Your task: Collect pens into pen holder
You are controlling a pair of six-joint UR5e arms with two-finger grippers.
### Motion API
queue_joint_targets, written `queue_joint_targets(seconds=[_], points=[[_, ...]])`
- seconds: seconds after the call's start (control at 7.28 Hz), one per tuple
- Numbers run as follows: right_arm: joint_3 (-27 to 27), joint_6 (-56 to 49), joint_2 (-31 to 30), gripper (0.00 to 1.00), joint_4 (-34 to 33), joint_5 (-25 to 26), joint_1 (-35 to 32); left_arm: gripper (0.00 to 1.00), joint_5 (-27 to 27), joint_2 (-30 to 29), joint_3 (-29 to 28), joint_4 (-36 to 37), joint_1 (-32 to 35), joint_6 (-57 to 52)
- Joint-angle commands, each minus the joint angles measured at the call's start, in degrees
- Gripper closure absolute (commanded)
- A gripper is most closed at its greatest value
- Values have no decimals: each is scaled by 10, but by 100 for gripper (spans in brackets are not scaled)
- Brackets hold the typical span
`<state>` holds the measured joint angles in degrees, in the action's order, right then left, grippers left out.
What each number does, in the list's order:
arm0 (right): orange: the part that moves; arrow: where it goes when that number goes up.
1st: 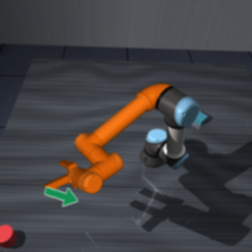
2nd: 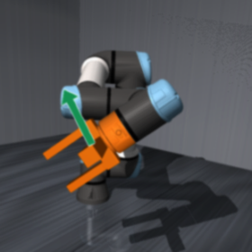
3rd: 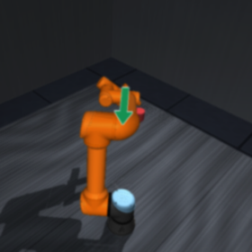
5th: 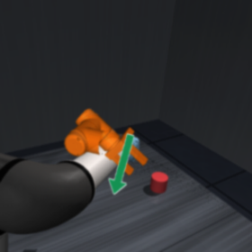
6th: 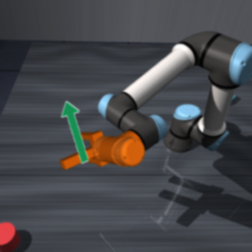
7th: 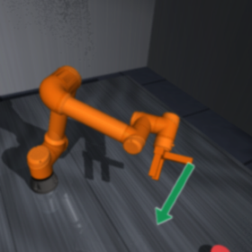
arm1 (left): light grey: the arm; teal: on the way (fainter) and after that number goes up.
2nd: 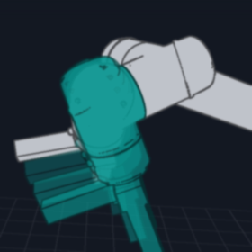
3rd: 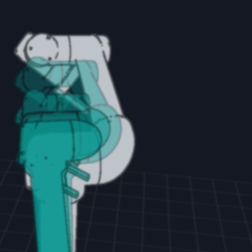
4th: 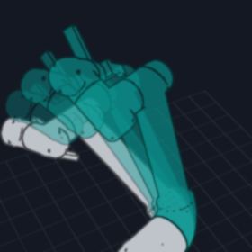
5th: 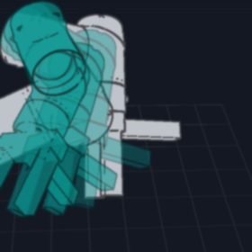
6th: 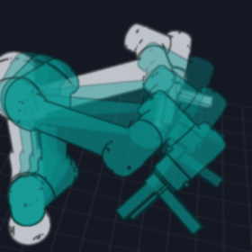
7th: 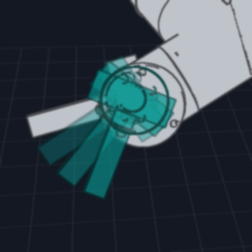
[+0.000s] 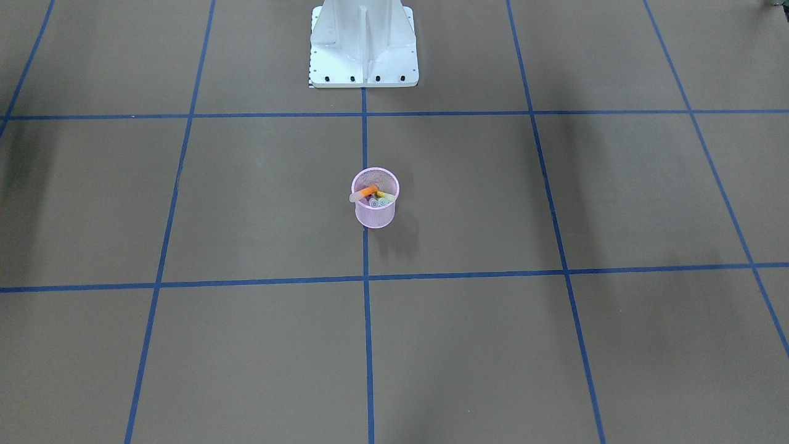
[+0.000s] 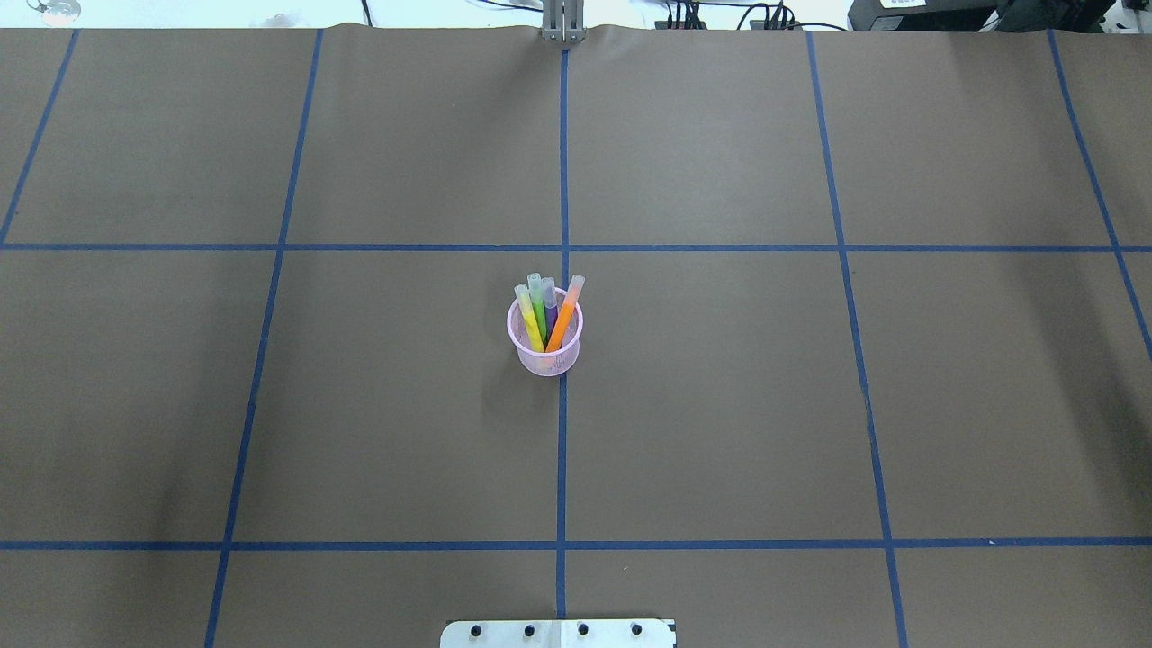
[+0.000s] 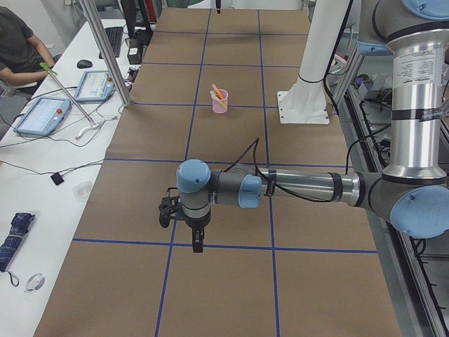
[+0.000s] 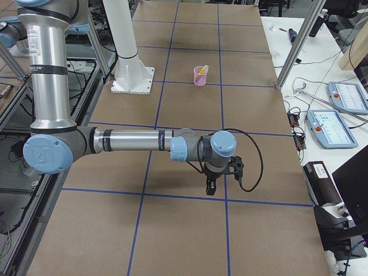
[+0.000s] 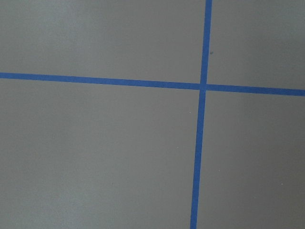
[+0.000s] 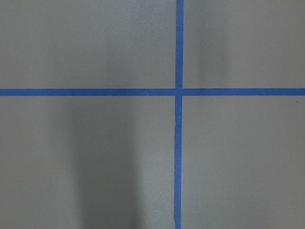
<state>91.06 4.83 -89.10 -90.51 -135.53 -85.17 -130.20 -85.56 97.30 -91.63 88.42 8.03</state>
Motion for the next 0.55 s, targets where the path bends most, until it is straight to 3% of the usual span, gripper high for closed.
queue_joint_targets(seconds=[0.0, 0.41], points=[[1, 0, 2, 0, 1, 0, 0, 0, -26, 4, 3, 0, 0, 0], [2, -5, 2, 0, 2, -3, 1, 0, -42, 5, 4, 0, 0, 1]])
